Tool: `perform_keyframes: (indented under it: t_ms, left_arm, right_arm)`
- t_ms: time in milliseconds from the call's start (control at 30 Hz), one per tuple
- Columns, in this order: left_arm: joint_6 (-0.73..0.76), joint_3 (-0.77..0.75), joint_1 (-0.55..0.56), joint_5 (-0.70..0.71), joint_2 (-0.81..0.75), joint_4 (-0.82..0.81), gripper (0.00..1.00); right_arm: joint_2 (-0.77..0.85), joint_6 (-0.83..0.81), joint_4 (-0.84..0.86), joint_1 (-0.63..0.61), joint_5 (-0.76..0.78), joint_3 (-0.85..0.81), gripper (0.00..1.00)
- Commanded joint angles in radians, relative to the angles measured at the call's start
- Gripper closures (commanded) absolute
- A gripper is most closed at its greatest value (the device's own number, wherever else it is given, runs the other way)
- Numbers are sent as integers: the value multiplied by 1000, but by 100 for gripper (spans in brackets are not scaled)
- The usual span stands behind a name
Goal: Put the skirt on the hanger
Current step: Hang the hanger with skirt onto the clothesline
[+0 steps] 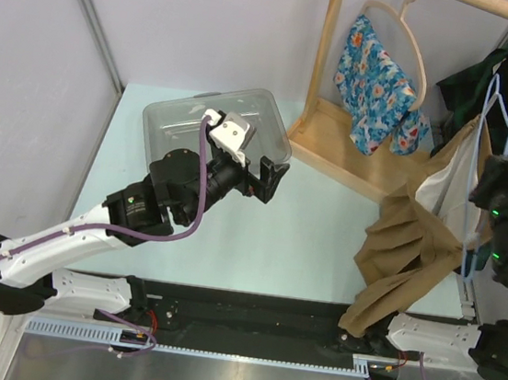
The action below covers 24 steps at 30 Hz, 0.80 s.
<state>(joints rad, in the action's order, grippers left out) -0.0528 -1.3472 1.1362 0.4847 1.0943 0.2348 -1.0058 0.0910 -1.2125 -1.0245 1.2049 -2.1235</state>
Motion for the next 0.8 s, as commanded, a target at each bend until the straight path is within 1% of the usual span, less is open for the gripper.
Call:
perform_keyframes:
  t_ms: [0, 67, 133, 167, 200, 233, 267, 300, 400, 433, 467, 500, 533, 567, 633, 667, 733, 767]
  left_arm:
    - [-13, 0, -4, -6, -7, -22, 0]
    - [-15, 6, -4, -8, -10, -25, 0]
    - [-15, 8, -4, -9, -13, -29, 0]
    - [-13, 6, -4, -9, -8, -31, 0]
    - [-12, 5, -6, -9, -10, -31, 0]
    - [-10, 5, -4, -8, -11, -31, 0]
    - [-6, 5, -6, -3, -14, -29, 0]
    - [-4, 6, -6, 0, -17, -29, 0]
    - [-1, 14, -4, 8, -28, -25, 0]
    - [1, 19, -6, 9, -34, -26, 0]
    - [1, 23, -6, 11, -33, -25, 0]
    - [-2, 25, -7, 9, -34, -25, 0]
    - [-5, 26, -9, 11, -31, -23, 0]
    - [-7, 25, -7, 8, -31, -23, 0]
    - [-12, 23, -7, 5, -24, -23, 0]
    - [-13, 22, -7, 3, -19, -25, 0]
    - [-18, 19, -9, -5, -16, -25, 0]
    - [-19, 16, -9, -6, -13, -28, 0]
  right_arm:
    - [-123, -135, 183, -29, 151, -42, 100]
    - [-148, -163, 205, -25, 119, -61, 100]
    - [-193, -185, 217, 45, 40, -72, 100]
    - [-207, -178, 214, 100, -22, -73, 100]
    - [-220, -127, 177, 194, -226, -79, 100]
    - [-252, -96, 154, 387, -336, -84, 100]
    - [-261, -73, 124, 493, -440, -76, 100]
    - [-266, -48, 129, 624, -596, -60, 100]
    - [-223, -53, 235, 748, -762, 58, 100]
    - [-221, -50, 246, 839, -804, 63, 100]
    - [-226, -48, 254, 883, -855, 56, 100]
    - [-226, -43, 263, 933, -954, 56, 100]
    - [-231, -45, 274, 998, -1000, 56, 100]
    - [-234, -45, 293, 1029, -1090, 56, 100]
    - [-258, -46, 326, 1139, -1191, 50, 100]
    - [-270, -42, 340, 1164, -1273, 51, 100]
    - [-296, -33, 372, 1220, -1349, 27, 100]
    - [-325, -22, 390, 1271, -1443, 17, 100]
